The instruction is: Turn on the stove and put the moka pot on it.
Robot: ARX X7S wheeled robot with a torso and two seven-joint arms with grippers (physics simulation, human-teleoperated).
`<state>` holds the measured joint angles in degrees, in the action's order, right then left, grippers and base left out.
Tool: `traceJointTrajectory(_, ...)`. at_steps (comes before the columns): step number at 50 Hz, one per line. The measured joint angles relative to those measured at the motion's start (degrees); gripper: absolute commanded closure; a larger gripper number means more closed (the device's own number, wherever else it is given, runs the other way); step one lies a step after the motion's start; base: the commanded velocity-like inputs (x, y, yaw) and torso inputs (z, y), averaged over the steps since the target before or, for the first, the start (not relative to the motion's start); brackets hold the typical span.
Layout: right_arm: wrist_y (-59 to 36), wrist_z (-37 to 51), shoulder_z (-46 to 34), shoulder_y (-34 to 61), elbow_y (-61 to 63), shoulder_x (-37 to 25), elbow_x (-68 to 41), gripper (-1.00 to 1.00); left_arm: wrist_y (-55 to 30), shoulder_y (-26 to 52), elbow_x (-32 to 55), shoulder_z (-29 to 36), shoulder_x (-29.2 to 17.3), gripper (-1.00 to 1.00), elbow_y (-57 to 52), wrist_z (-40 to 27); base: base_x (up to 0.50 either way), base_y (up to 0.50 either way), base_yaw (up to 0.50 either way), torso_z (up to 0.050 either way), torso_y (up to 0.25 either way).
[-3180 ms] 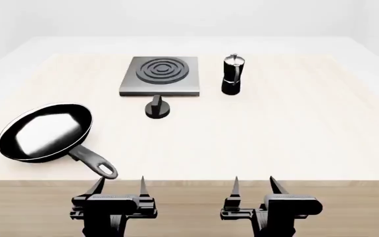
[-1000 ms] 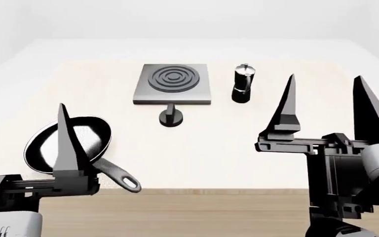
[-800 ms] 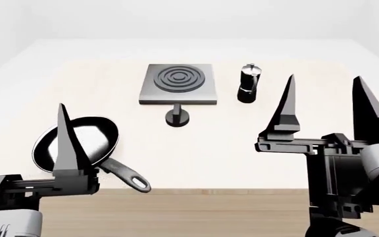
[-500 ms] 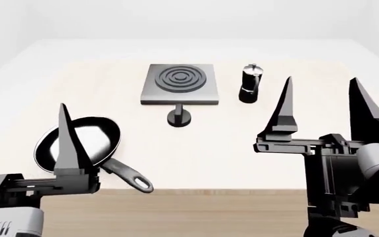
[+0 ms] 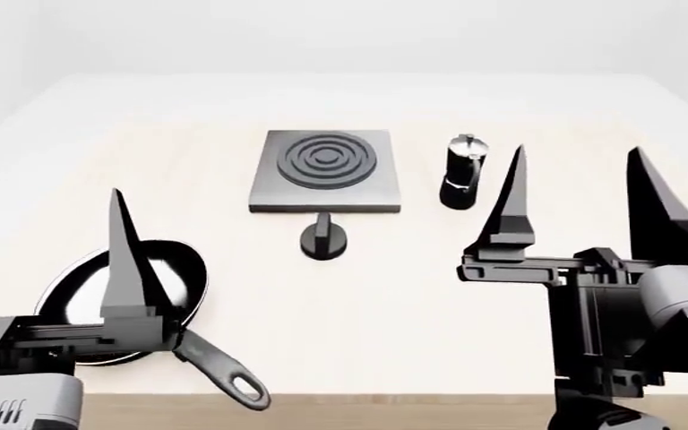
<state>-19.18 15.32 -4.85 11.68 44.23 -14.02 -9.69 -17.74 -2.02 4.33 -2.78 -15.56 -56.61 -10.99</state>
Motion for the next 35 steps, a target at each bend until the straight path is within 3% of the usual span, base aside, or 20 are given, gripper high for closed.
traceJointTrajectory(35, 0.7, 1.4, -1.1, -0.3, 0.1, -1.4, -0.8, -1.0, 0.7, -0.5, 0.4, 0.4, -1.0, -1.0, 0.4, -1.3, 0.26, 0.0, 0.0, 0.0, 0.0)
